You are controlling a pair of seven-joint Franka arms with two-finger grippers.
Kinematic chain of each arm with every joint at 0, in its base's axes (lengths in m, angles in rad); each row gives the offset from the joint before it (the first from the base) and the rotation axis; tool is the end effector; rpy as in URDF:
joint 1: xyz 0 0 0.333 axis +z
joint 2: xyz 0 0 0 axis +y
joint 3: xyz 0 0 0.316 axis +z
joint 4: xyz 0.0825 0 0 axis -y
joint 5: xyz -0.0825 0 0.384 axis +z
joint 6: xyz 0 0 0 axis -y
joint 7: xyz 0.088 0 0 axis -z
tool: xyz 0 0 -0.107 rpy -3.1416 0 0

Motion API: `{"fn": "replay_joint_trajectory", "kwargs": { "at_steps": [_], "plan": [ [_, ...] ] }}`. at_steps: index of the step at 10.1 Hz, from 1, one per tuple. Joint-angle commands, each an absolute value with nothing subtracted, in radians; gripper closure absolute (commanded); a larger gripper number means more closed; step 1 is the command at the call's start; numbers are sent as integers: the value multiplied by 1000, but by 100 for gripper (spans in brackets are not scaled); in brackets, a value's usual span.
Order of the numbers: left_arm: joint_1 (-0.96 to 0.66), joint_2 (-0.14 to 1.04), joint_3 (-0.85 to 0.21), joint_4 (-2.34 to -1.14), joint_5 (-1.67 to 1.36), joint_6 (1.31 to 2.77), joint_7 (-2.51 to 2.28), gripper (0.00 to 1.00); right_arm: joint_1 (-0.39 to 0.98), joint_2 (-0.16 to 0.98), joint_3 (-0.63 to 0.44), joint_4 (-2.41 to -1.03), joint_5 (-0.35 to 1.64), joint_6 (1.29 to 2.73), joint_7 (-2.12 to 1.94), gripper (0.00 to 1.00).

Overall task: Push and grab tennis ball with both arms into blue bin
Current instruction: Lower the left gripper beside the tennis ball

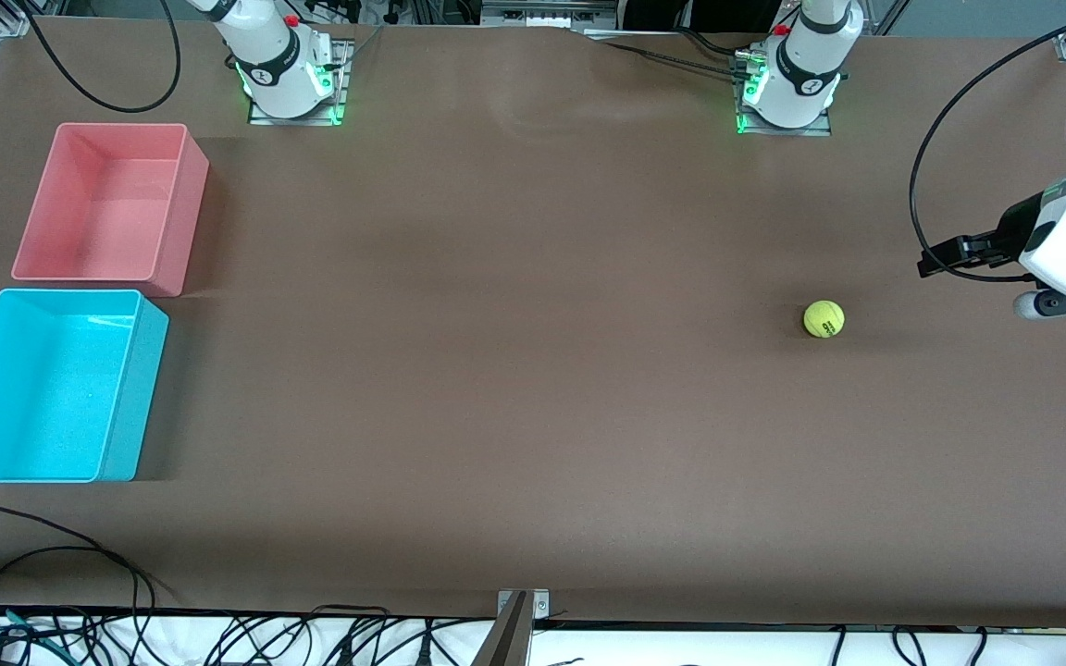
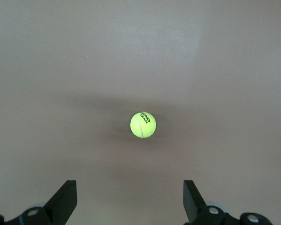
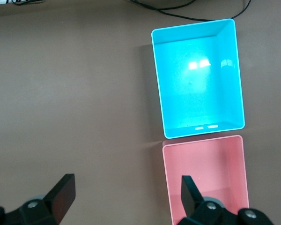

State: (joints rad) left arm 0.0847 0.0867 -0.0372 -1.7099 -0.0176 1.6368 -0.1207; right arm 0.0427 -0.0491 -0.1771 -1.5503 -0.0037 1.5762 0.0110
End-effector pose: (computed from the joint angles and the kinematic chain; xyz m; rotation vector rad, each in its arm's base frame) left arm 0.5715 0.0261 0.5155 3.1054 0.2656 -0.2505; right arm 0.5350 -0.0755 0.6611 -3.1307 0.2284 -0.1168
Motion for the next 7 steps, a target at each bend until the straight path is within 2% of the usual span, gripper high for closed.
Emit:
{"fn": "replay_joint_trajectory", "kwargs": {
  "at_steps": [1,3,5,7],
  "plan": [
    [124,37,-41,-1859,-17,1820,-107,0,41,-46,-176,-1531,15,1566,6,0],
    [126,26,-41,-1916,-15,1853,-113,0,41,-46,-176,-1531,15,1566,6,0],
    [136,25,-40,-2011,-6,1964,-110,0,41,-46,-176,-1531,15,1566,6,0],
    [138,28,-41,-2046,3,2011,-109,0,41,-46,-176,-1531,15,1566,6,0]
  ]
}}
